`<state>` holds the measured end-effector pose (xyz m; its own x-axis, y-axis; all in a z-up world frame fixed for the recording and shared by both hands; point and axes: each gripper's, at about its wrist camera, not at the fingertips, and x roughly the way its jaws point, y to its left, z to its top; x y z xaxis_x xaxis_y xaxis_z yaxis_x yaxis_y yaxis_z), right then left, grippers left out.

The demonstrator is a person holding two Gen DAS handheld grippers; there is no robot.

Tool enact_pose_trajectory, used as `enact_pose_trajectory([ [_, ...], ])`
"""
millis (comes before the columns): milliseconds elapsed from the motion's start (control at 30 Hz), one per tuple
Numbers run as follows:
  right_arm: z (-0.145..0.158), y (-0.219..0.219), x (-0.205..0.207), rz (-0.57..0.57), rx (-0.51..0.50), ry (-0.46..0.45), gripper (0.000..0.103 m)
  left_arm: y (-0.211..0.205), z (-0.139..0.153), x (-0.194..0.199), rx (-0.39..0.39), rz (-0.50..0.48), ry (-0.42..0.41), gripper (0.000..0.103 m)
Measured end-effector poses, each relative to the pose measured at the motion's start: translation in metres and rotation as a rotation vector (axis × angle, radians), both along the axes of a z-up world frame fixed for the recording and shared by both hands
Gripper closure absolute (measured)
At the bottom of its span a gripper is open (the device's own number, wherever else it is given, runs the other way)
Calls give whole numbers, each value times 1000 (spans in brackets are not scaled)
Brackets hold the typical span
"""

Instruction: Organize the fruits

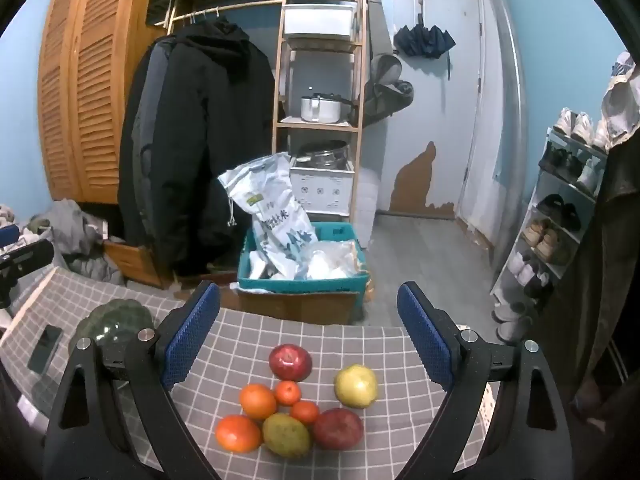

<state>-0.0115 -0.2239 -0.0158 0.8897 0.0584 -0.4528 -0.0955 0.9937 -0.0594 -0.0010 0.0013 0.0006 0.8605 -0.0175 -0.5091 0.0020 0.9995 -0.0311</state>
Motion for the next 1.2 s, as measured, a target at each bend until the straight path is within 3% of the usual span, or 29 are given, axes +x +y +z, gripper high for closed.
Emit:
enact_pose_trajectory([
  [1200, -2, 4, 0, 1, 4, 12, 14, 0, -1, 1, 26, 8, 4, 1],
])
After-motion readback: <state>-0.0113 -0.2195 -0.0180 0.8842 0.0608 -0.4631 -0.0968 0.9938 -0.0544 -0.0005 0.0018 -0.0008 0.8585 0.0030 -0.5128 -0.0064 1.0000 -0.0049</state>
